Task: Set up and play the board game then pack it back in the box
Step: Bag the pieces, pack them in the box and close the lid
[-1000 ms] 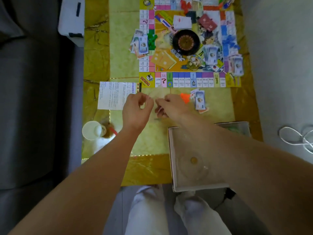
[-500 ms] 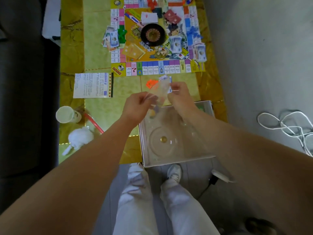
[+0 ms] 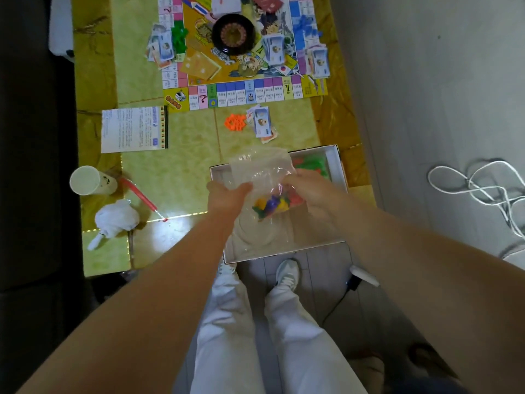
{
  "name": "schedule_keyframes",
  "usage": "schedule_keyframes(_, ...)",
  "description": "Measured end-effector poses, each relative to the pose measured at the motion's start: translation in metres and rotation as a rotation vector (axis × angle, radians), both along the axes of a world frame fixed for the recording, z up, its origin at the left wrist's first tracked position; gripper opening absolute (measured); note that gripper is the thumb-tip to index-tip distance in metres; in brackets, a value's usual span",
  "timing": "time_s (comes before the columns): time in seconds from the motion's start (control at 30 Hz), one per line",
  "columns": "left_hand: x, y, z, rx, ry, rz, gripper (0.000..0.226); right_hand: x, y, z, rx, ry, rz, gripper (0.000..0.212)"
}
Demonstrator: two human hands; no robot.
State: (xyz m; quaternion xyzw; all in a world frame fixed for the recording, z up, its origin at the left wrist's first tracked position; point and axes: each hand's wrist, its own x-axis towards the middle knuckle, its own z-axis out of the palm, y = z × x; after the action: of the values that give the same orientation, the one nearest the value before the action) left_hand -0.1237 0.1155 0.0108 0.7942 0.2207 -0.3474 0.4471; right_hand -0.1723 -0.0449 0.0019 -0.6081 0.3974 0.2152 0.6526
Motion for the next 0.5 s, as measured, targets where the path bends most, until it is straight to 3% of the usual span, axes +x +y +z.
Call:
schedule_keyframes(0.07,-0.008,-0.003,-0.006,0.189,-0.331,-0.197,0.093,-0.003,-0.002,-0.002,-0.039,0.005,0.023,0.007)
schedule_keyframes(0.1,-0.011,-0.004,-0.007,0.19,-0.502,-0.343,0.093,-0.004,-0.003,-0.003,-0.051,0.002,0.037,0.005)
schedule_keyframes(0.17,-0.014,-0.01,-0.005,0.152,-0.596,-0.652,0.091,-0.007,-0.005,-0.004,-0.019,-0.022,0.048,0.003)
schedule_keyframes(0.23,-0.018,-0.018,-0.01,0.221,-0.442,-0.871,0.092,-0.009,-0.007,-0.005,0.048,-0.059,0.052,0.005)
schedule_keyframes(0.3,-0.019,-0.023,-0.014,0.24,-0.263,-0.869,0.085,-0.01,-0.008,-0.003,0.084,-0.107,0.108,0.01)
schedule_keyframes(0.4,-0.019,-0.032,-0.018,0.107,-0.113,-0.738,0.034,-0.012,-0.014,-0.007,0.019,-0.163,0.166,0.005)
schedule_keyframes(0.5,-0.025,-0.039,-0.02,-0.061,-0.02,-0.453,0.017,-0.017,-0.019,-0.017,-0.071,-0.111,0.034,0.057)
